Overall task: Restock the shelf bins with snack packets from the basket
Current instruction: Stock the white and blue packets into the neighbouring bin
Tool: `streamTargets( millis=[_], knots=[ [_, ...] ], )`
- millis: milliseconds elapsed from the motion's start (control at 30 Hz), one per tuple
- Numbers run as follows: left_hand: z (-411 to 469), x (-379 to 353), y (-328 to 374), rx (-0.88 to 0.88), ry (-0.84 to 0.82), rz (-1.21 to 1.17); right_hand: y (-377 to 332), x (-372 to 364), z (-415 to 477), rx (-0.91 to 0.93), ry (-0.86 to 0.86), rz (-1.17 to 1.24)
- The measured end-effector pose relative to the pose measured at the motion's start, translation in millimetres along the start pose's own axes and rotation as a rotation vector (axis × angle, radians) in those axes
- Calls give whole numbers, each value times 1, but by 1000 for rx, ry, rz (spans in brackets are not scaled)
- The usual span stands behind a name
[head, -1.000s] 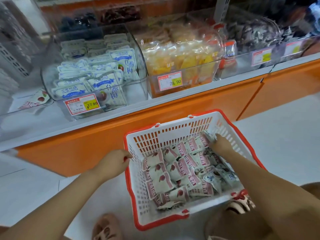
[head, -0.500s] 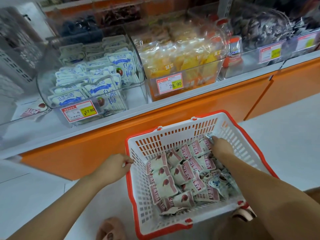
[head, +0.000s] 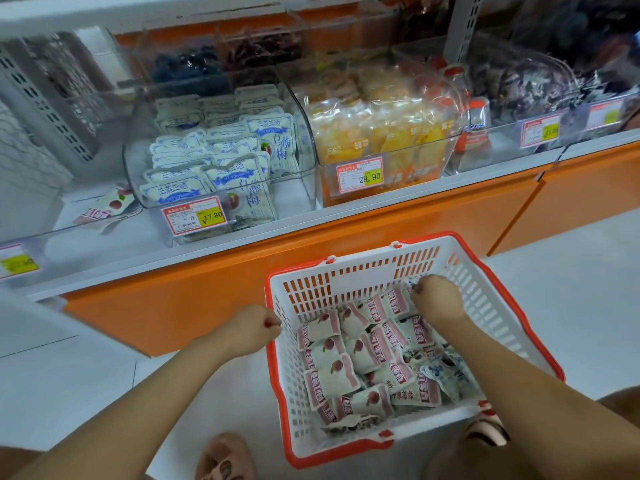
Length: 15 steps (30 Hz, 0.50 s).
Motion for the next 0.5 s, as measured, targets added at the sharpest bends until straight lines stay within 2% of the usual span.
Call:
streamTargets(
  millis=[67,133,200,267,300,400,500],
  knots=[
    [-3,1,7,14,-9,-90,-27,14,-8,121,52,71],
    [-7,3,16,21,-52,-290,-59,29,-23,287,105,136],
    [-12,8,28,51,-165,-687,-91,42,-41,498,162,194],
    [-20,16,40,65,-244,-1056,-117,51,-58,779,321,182],
    [-23,21,44,62,-237,-1160,-127,55,-65,907,394,194],
    [-31,35,55,3,-154,-1311,-148,64,-80,1184,496,226],
    [-37,46,57,-24,-79,-1424,-159,72,-82,1302,543,243]
  ],
)
Point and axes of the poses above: each hand's wrist, its own z-axis towards the middle knuckle, its own x-axis out of the back of the hand, y = z × x, the point moved 1 cm from there along z, towards the middle knuckle, and after that the axes turned 1 degree about x, right-handed, at the moved point
